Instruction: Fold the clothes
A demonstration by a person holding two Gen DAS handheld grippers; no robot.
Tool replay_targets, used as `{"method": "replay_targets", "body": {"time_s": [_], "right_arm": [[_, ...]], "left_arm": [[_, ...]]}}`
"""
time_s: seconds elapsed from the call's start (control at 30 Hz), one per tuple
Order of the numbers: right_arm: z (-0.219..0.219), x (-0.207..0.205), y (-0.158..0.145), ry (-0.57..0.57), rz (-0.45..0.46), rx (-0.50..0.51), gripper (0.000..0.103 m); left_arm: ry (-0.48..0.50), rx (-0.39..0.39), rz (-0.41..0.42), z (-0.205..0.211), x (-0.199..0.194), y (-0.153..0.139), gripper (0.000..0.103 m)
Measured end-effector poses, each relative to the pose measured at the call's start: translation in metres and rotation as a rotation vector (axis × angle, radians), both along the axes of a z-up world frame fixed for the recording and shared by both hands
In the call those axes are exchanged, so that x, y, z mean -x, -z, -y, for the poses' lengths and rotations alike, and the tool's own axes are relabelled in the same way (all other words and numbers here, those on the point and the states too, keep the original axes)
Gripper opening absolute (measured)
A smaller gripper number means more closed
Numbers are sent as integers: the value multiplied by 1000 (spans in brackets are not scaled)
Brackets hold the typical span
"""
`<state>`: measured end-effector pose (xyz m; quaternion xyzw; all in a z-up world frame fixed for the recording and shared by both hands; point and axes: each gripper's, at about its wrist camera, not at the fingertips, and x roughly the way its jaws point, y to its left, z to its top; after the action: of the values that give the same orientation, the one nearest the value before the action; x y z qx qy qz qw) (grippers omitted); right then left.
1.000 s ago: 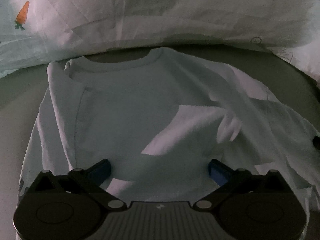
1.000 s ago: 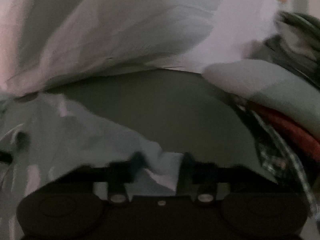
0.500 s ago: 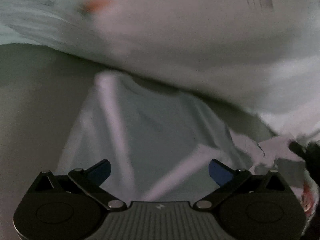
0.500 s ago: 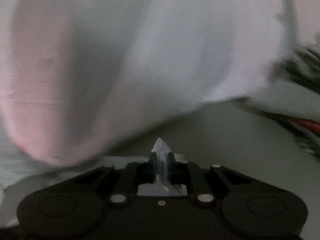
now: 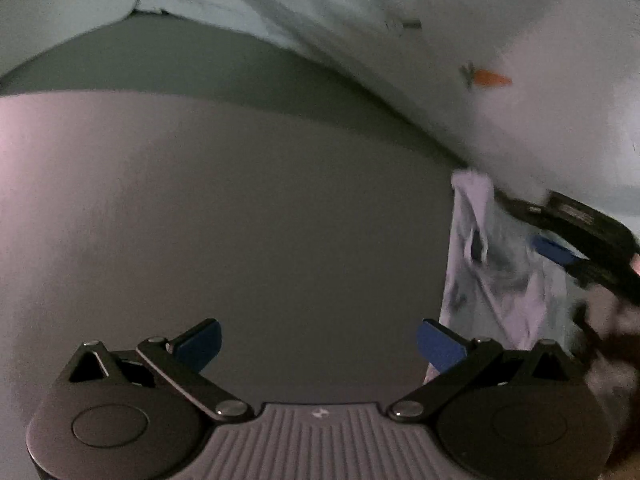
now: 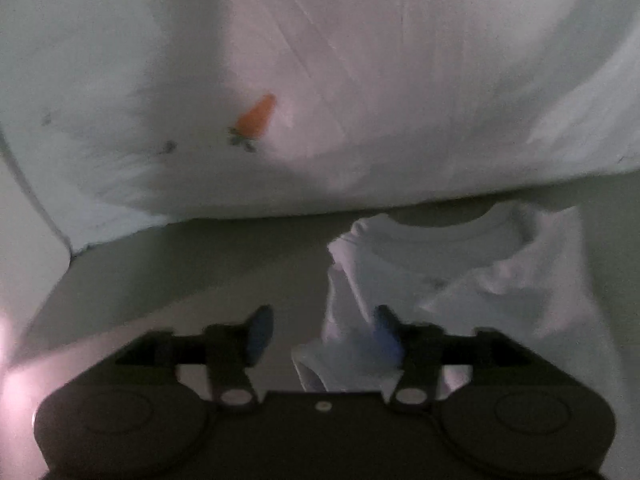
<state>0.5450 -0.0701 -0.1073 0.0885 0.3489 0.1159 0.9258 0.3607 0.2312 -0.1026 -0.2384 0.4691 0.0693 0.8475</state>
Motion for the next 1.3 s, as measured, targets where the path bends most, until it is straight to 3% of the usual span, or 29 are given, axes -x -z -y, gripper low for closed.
{"method": "replay_targets", "body": {"time_s": [0.03,0.1,0.2,0.27,0.33,0.5,0.63,0.73,0.83,0.87,0.93,1.0,1.1,1.13,1.2,1.3], "right_arm": [[7,21,-5,-10,27,29,75],[37,70,-8,2,38,89,75],[86,153,-2,62,-4,231,75],[115,211,6,108,-75,314,68],[136,266,15,159,-143,350,60],[150,364,28,207,-238,355,57],[151,397,41,255,-240,364,60],[175,405,45,332,-203,296,68],[207,407,43,407,-178,165,71],[212,405,43,411,-157,154,79],[221,402,47,396,-136,124,84],[232,401,64,371,-179,34,72],[241,409,62,374,-156,-110,12],[240,415,55,353,-126,-141,4],[217,427,29,220,-49,-123,5],[149,449,3,-106,48,84,4]], "left_arm": [[32,6,-8,5,3,2,103],[101,21,-17,19,10,7,103],[223,41,-25,45,23,12,103],[313,38,-30,66,30,15,103],[420,19,-35,90,41,17,103],[613,-3,-75,134,82,28,103],[649,-1,-96,153,113,30,103],[634,-5,-100,160,138,25,103],[635,-31,-77,163,159,15,103],[638,-39,-69,164,166,12,103],[633,-62,-74,164,177,11,103],[607,-62,-74,161,186,8,103],[552,-49,-72,155,199,3,103],[528,-64,-60,154,205,1,103],[492,-110,-20,153,215,-6,103],[441,-145,3,145,232,-14,103]]}}
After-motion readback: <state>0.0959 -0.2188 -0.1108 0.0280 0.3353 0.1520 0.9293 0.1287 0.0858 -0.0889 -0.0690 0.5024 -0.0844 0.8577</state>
